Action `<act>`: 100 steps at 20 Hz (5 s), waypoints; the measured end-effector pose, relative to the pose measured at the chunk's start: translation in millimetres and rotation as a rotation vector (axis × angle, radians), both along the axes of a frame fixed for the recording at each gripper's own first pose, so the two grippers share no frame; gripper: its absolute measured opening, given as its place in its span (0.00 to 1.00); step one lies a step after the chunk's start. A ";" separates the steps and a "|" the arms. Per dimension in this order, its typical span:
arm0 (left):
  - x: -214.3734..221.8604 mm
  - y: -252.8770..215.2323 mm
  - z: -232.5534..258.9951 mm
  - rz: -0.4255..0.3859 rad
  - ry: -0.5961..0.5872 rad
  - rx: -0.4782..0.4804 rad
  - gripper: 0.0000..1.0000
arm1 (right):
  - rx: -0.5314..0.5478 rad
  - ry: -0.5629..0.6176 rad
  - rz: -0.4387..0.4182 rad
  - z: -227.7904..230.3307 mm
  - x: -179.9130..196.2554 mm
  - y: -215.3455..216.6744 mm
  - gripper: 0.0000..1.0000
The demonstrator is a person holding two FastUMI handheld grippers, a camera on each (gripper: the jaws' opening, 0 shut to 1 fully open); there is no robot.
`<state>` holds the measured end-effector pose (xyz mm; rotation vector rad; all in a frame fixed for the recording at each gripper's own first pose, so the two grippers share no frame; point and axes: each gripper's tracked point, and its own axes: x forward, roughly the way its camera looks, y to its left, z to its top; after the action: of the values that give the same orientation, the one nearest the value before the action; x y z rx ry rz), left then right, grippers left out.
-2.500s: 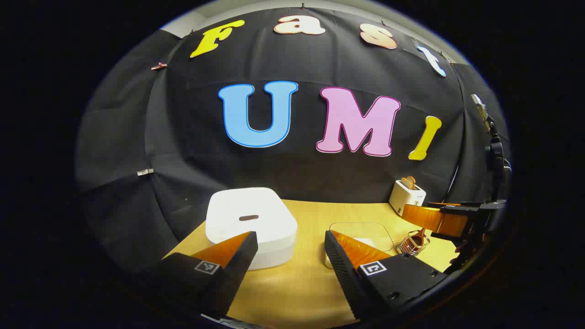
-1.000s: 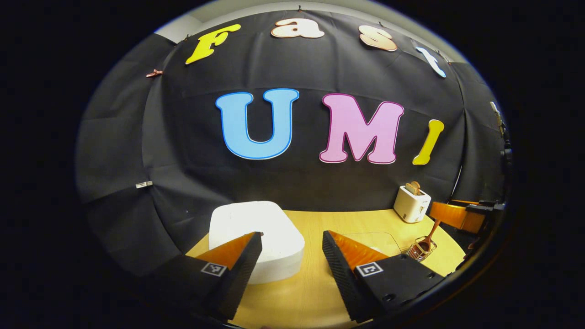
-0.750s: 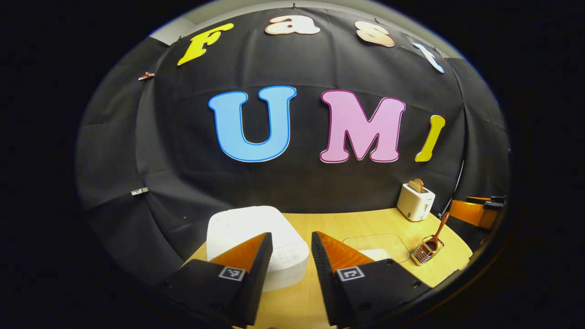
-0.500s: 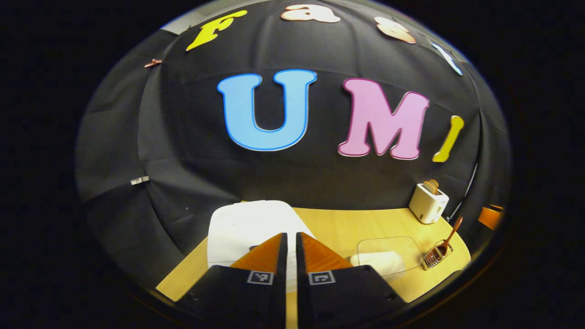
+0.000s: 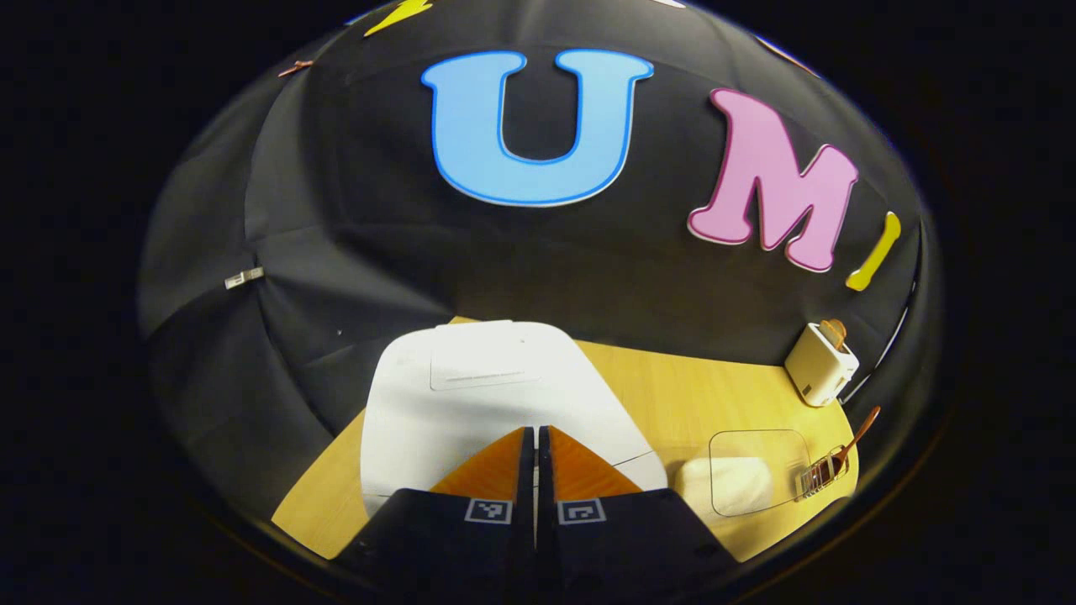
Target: Close the left gripper, press the button to open the rice cooker; take a wooden spoon from the chopstick holder with the right hand, scoop a spoonful of rice and pour it into the rice cooker, then put the wooden spoon back into the chopstick holder.
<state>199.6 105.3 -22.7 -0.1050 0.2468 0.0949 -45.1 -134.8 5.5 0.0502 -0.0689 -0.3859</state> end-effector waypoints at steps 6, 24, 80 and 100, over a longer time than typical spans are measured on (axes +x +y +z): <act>9.7 7.6 -21.1 0.021 0.054 -0.049 0.05 | 0.000 0.020 0.002 -6.1 1.2 0.5 0.99; -14.8 -1.0 90.3 0.029 -0.222 0.096 0.06 | -0.023 -0.041 0.017 9.9 -1.6 9.8 0.99; -156.6 -168.6 -35.3 -0.177 -0.029 -0.006 0.96 | 0.203 0.214 0.163 -68.0 185.2 -169.2 0.17; -165.2 -95.9 -17.8 -0.288 -0.128 -0.012 0.96 | 0.087 0.012 0.183 17.1 206.3 6.9 0.17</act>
<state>34.4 9.4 -40.5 -0.0866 0.1325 -0.1996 161.2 -127.9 22.6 0.1391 -0.0348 -0.2061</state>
